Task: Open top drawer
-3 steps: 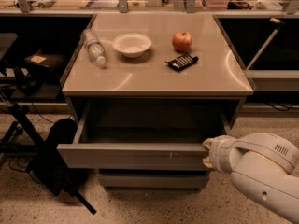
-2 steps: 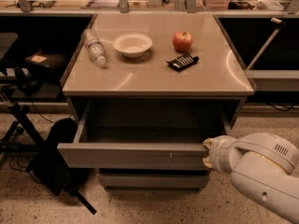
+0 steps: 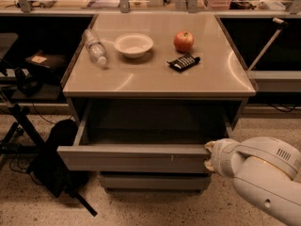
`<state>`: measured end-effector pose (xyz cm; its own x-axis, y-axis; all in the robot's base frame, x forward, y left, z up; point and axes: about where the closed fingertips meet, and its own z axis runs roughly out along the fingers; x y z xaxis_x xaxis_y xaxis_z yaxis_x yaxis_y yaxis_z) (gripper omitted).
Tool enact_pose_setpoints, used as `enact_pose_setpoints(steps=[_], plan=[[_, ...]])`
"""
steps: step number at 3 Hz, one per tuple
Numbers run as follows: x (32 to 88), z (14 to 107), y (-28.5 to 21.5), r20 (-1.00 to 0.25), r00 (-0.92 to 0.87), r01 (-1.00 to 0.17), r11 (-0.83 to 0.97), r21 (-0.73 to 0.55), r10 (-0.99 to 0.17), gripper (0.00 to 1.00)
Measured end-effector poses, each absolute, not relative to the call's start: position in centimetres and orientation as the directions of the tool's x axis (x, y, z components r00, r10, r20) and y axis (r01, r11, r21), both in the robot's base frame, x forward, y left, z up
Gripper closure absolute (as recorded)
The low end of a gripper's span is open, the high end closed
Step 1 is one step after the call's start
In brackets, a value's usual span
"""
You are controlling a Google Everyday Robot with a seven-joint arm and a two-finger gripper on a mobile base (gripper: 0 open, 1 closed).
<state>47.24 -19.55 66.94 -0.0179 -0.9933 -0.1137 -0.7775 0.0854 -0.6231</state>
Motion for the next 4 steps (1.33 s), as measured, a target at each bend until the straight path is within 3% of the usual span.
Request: enact_pose_setpoints(steps=[4], plan=[[46.12,67.01,-19.62,-0.110,-0.030,-0.773,0.093,-0.628,-0.993,1.00]])
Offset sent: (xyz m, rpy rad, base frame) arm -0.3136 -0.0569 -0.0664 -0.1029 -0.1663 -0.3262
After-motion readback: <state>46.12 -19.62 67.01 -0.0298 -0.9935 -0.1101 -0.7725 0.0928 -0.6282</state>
